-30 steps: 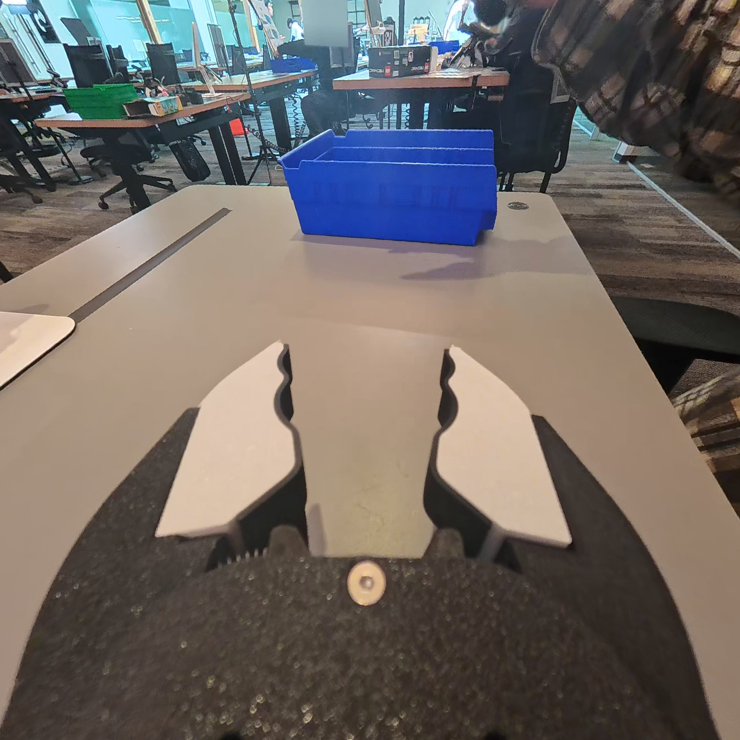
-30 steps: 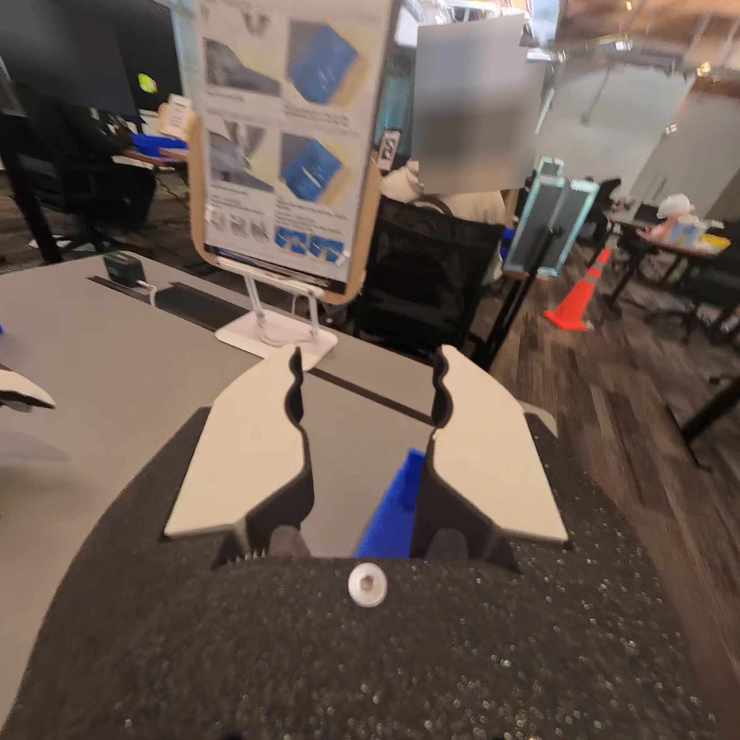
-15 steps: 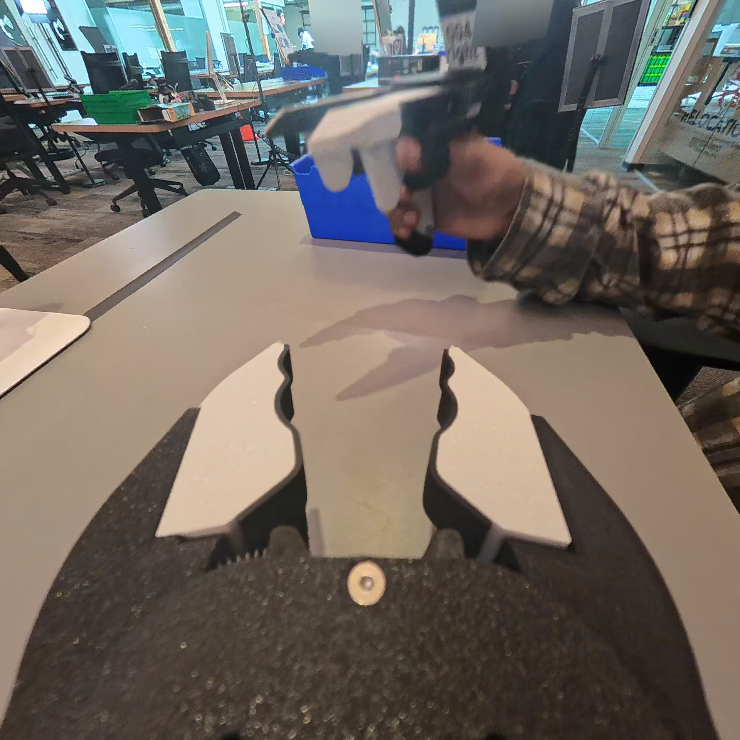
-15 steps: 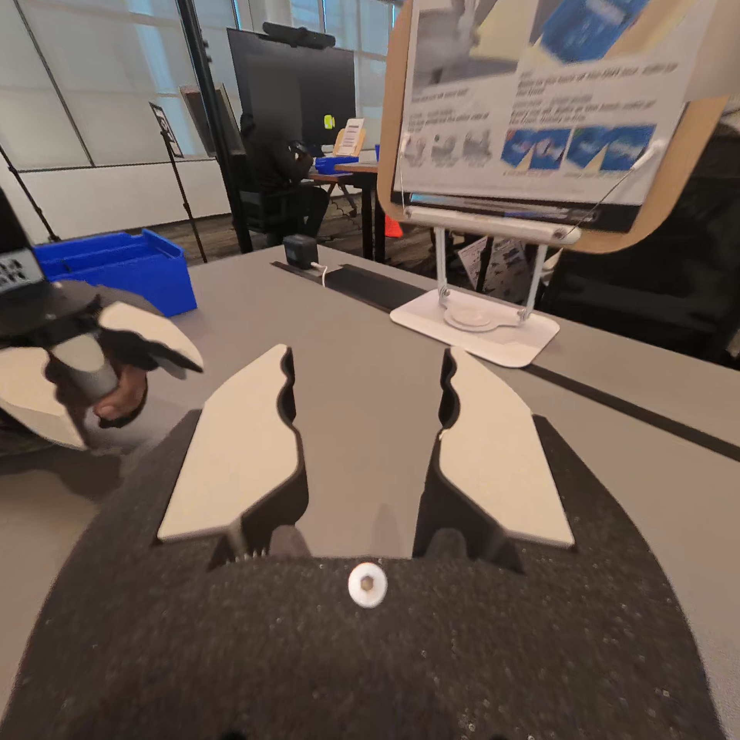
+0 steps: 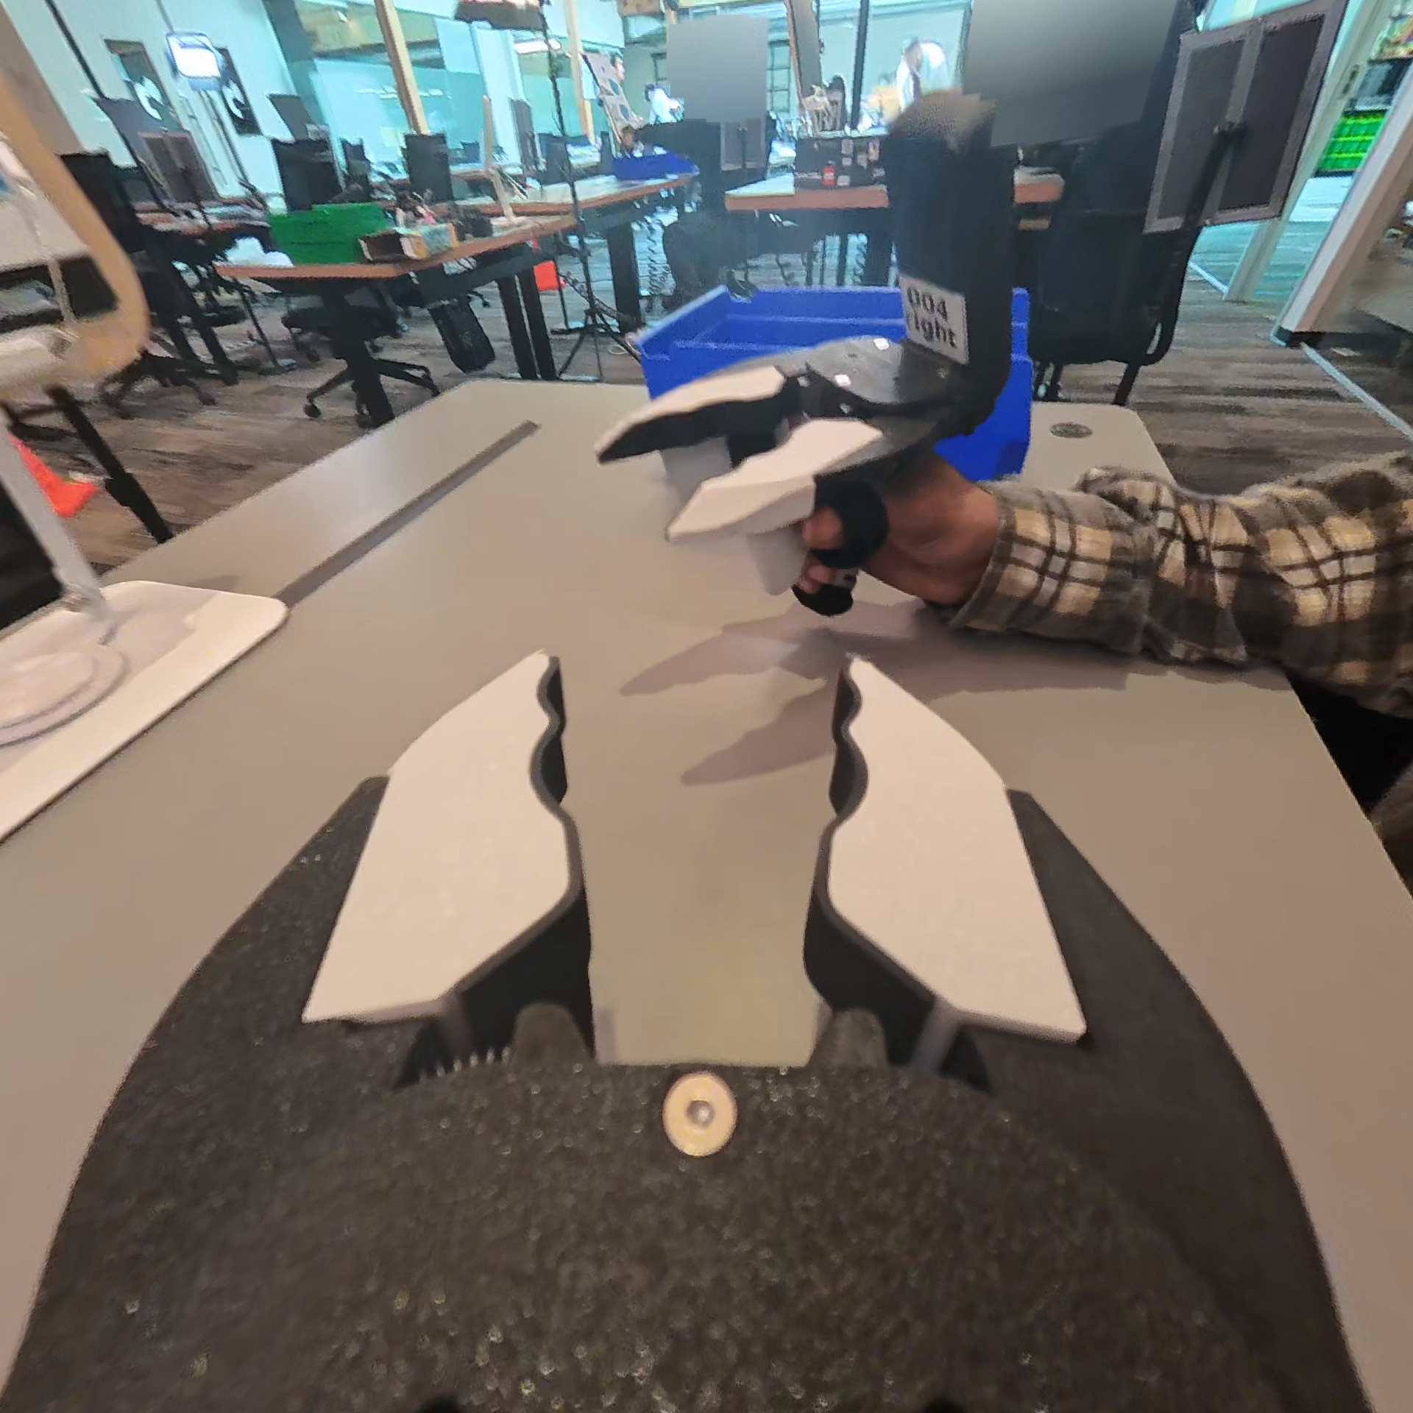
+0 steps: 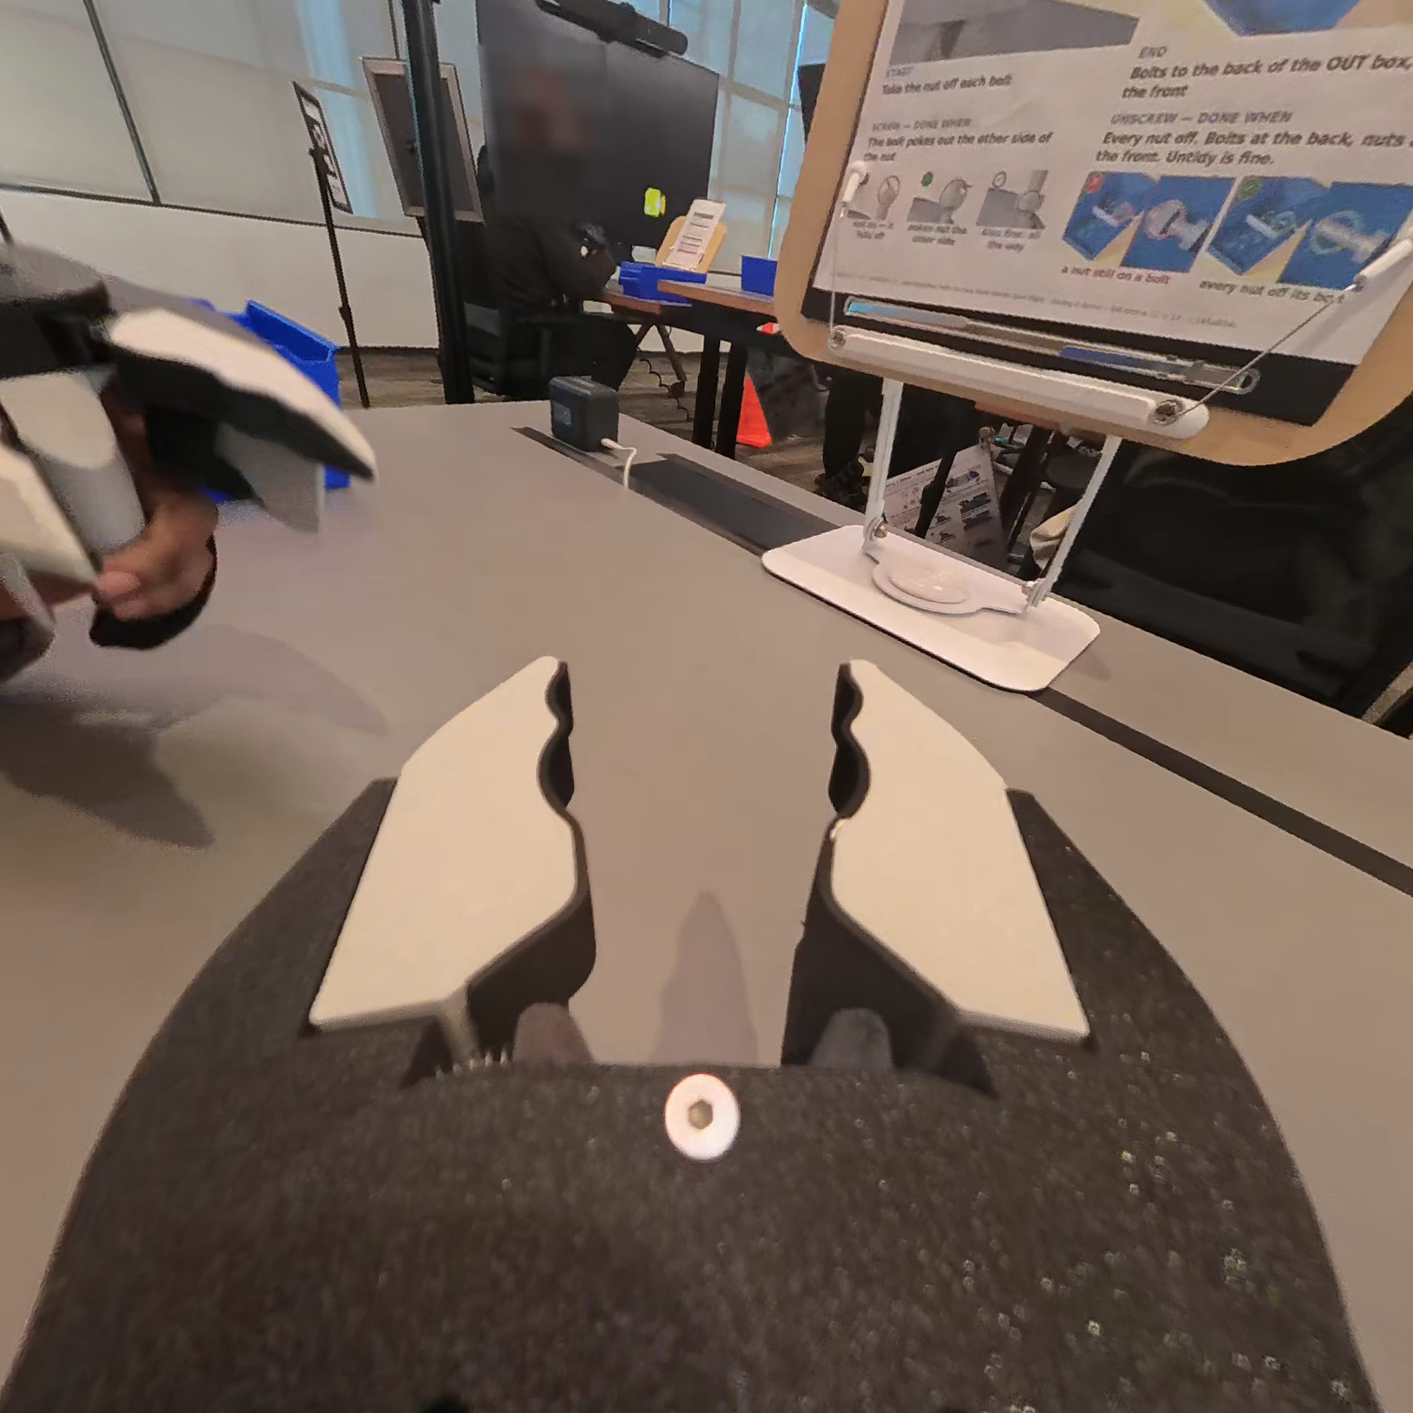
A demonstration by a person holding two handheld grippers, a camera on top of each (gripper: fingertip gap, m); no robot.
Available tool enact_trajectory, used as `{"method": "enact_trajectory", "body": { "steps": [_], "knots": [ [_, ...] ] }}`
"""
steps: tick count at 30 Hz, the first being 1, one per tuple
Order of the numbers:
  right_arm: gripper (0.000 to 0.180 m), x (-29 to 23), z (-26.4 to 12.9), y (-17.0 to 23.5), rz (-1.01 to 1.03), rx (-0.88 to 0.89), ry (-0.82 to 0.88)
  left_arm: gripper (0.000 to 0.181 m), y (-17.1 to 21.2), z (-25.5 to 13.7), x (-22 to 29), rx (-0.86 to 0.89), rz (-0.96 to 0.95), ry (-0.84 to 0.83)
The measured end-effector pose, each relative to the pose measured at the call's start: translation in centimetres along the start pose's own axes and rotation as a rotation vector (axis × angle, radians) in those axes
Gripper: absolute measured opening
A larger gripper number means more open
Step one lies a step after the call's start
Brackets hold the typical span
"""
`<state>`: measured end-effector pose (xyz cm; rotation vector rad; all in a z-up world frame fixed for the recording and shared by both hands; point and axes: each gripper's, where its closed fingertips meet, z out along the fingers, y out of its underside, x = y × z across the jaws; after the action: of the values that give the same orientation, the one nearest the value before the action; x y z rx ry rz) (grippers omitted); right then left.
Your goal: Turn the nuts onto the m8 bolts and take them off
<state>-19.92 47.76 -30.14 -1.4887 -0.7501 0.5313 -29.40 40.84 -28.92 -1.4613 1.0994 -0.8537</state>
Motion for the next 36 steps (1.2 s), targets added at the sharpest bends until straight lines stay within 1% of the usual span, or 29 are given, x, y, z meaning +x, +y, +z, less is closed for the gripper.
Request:
{"method": "enact_trajectory", "body": {
  "steps": [1,4,7,10,12,15,17,19,21,23,26,29,32,36],
  "knots": [
    [0.066,-0.1,0.0,0.1,-0.005,-0.009,-0.002,0.067,-0.7,-0.6,-0.3,0.020,0.002,-0.023],
    [0.068,-0.6,-0.1,0.1,-0.022,-0.016,-0.009,0.065,-3.1,-3.1,-0.8,0.069,-0.009,-0.081],
    [0.069,-1.2,0.1,0.2,-0.024,-0.025,-0.032,0.065,-5.1,-6.9,-1.5,0.035,0.016,-0.174],
    [0.069,-2.1,0.3,0.3,-0.015,-0.034,-0.062,0.065,-7.2,-12.6,-2.8,-0.048,0.074,-0.318],
    [0.069,-2.6,0.5,0.4,-0.021,-0.043,-0.077,0.065,-8.0,-17.2,-4.2,-0.141,0.087,-0.428],
    [0.069,-3.1,0.5,0.5,-0.038,-0.054,-0.089,0.066,-7.7,-25.1,-6.7,-0.316,0.058,-0.622],
    [0.069,-3.4,0.5,0.4,-0.040,-0.055,-0.099,0.065,-6.7,-30.2,-7.8,-0.416,-0.003,-0.721],
    [0.068,-3.7,0.5,0.4,-0.038,-0.059,-0.108,0.065,-4.6,-34.5,-8.1,-0.530,-0.110,-0.774],
    [0.068,-4.0,0.5,0.5,-0.033,-0.065,-0.122,0.063,-2.3,-37.7,-8.0,-0.624,-0.190,-0.805],
    [0.068,-4.2,0.6,0.6,-0.036,-0.065,-0.129,0.058,-0.5,-39.5,-7.9,-0.680,-0.212,-0.819],
    [0.067,-4.3,0.6,0.7,-0.055,-0.064,-0.132,0.056,1.1,-40.6,-8.4,-0.745,-0.218,-0.818],
    [0.065,-4.4,0.6,0.9,-0.064,-0.065,-0.126,0.056,2.1,-40.6,-9.7,-0.803,-0.220,-0.792],
    [0.064,-4.3,0.7,1.1,-0.074,-0.065,-0.113,0.055,3.4,-40.2,-11.4,-0.880,-0.200,-0.731],
    [0.065,-4.1,1.0,1.3,-0.091,-0.079,-0.086,0.048,5.3,-39.6,-13.4,-0.968,-0.177,-0.642]
  ]
}}
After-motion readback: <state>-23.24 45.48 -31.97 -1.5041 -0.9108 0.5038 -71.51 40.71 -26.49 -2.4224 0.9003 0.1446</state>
